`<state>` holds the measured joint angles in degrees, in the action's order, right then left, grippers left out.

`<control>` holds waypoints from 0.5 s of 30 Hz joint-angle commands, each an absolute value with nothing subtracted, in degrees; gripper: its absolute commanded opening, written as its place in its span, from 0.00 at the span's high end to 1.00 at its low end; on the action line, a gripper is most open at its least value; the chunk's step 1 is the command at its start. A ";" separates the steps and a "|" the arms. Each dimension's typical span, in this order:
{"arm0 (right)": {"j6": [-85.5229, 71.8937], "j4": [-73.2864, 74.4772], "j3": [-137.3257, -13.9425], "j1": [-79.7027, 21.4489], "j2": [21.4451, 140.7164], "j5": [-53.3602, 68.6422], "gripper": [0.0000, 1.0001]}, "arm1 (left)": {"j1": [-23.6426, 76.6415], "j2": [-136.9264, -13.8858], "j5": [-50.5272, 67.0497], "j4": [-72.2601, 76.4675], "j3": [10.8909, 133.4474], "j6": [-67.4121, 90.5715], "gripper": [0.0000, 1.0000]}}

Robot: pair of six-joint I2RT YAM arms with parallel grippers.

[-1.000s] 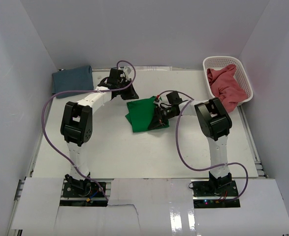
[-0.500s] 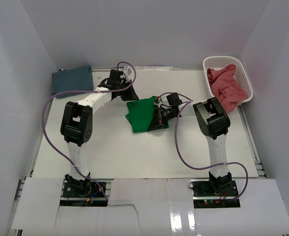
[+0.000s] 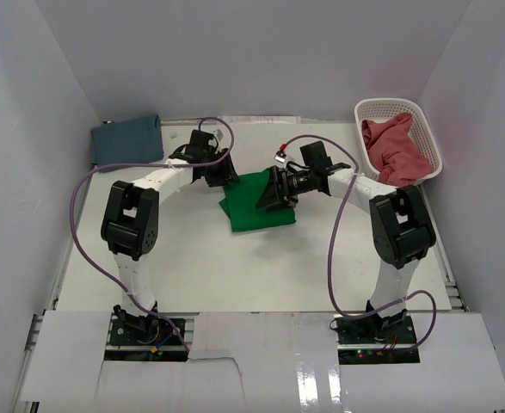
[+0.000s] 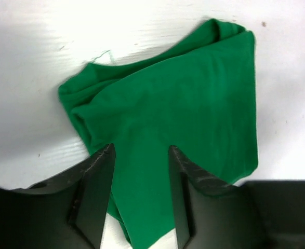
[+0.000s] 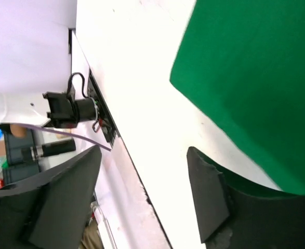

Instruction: Fold and stack the t-shirts

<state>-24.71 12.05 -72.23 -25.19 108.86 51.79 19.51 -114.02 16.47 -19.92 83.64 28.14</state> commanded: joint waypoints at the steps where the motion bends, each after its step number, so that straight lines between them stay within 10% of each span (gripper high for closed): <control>1: -22.15 15.29 -71.19 -25.14 103.02 49.23 0.22 | 19.07 -108.73 10.56 -21.01 81.05 28.91 0.42; 4: -21.80 16.43 -70.58 -25.05 100.82 48.87 0.18 | 18.81 -107.93 9.41 -20.57 78.85 29.18 0.28; 15: -21.27 18.28 -70.14 -24.00 97.30 49.04 0.18 | 18.11 -109.77 9.84 -18.82 75.06 31.20 0.24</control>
<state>-22.46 17.28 -70.37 -24.75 100.12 48.75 18.55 -111.94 9.87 -20.43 75.99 30.41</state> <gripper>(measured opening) 0.821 0.760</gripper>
